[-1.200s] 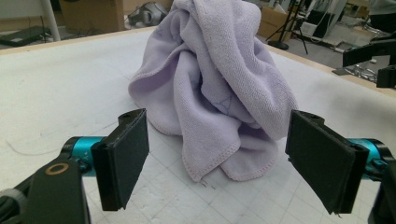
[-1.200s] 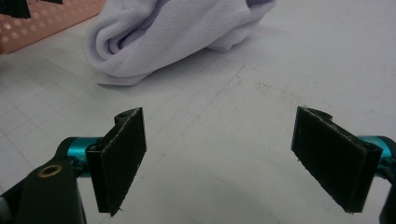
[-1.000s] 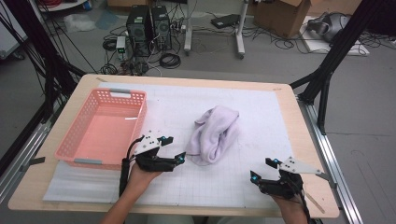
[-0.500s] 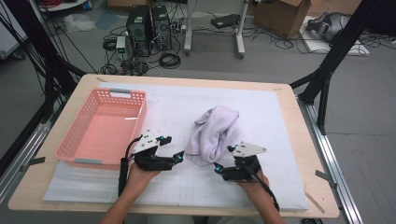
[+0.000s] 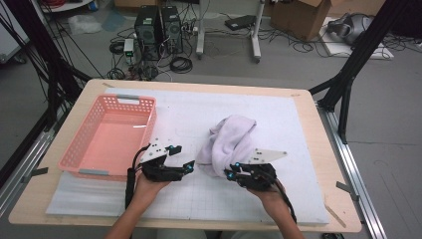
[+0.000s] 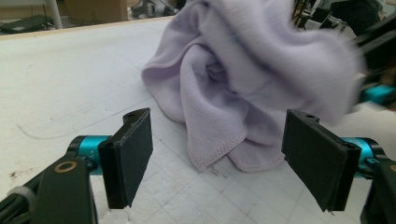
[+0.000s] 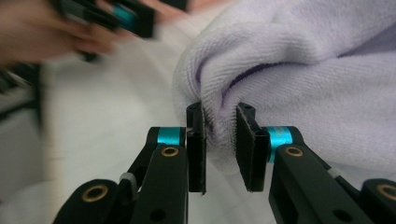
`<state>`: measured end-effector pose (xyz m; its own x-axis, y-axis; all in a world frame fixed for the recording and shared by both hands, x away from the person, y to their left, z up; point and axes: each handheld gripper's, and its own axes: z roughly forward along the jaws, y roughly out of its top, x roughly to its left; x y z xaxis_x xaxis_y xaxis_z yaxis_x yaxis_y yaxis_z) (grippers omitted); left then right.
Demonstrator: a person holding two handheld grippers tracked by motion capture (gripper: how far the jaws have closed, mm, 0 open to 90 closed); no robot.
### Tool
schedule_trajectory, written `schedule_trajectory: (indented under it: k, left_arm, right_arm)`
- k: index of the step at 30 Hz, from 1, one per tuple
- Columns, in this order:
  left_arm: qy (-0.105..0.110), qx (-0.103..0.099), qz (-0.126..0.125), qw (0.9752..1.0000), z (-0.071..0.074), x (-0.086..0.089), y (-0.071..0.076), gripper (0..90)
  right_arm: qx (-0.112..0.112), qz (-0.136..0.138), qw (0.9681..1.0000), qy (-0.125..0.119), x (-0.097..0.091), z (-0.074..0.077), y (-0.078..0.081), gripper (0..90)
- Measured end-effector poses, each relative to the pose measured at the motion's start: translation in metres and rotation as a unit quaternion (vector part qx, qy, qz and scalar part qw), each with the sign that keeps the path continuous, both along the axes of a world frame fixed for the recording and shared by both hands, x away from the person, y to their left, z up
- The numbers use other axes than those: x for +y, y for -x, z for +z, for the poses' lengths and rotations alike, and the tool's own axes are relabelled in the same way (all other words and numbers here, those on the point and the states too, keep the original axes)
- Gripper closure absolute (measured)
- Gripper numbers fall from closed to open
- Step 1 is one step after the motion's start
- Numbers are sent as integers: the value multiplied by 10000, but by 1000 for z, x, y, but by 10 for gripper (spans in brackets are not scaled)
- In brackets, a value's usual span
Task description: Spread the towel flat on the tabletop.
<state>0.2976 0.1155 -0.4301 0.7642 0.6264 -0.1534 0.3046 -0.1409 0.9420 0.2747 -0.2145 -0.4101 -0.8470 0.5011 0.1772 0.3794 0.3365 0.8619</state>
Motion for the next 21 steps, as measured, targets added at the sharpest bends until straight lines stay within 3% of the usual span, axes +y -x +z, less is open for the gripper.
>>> schedule_trajectory:
  k: [2,5,7,9,12,14,15,16,17,18,21]
  left_arm:
    - [-14,-20,1,10000,1,0,1,254]
    - [6,-1,-11,10000,1,-1,1,255]
    - [-22,-1,-24,10000,0,-1,1,255]
    - [-33,14,-23,10000,0,-2,1,256]
    - [-55,38,-65,10000,-1,-5,1,257]
    - [-64,35,-81,9999,-1,-6,1,257]
    - [-76,21,-88,9999,-1,-7,1,258]
    - [-65,30,-98,9999,-2,-7,1,259]
    - [-70,40,-97,9999,-2,-8,1,259]
    - [-89,45,-110,9999,-2,-8,0,259]
    - [-92,51,-120,9999,-3,-10,0,259]
  right_arm:
    - [-61,24,9995,-318,-15,10,12,754]
    - [-223,-313,9977,-551,-42,22,25,751]
    - [-357,-679,9958,-506,-61,28,32,752]
    - [-410,-1210,9915,-262,-81,30,36,753]
    - [-428,-2022,9783,122,-106,29,36,753]
    - [-385,-2665,9603,726,-122,24,33,742]
    - [-301,-2960,9493,1013,-129,21,31,714]
    - [-250,-3226,9389,1175,-135,18,30,673]
    - [-278,-3446,9307,1195,-140,17,30,620]
    - [-340,-3568,9270,1110,-143,19,30,592]
    - [-761,-3511,9292,869,-138,31,32,514]
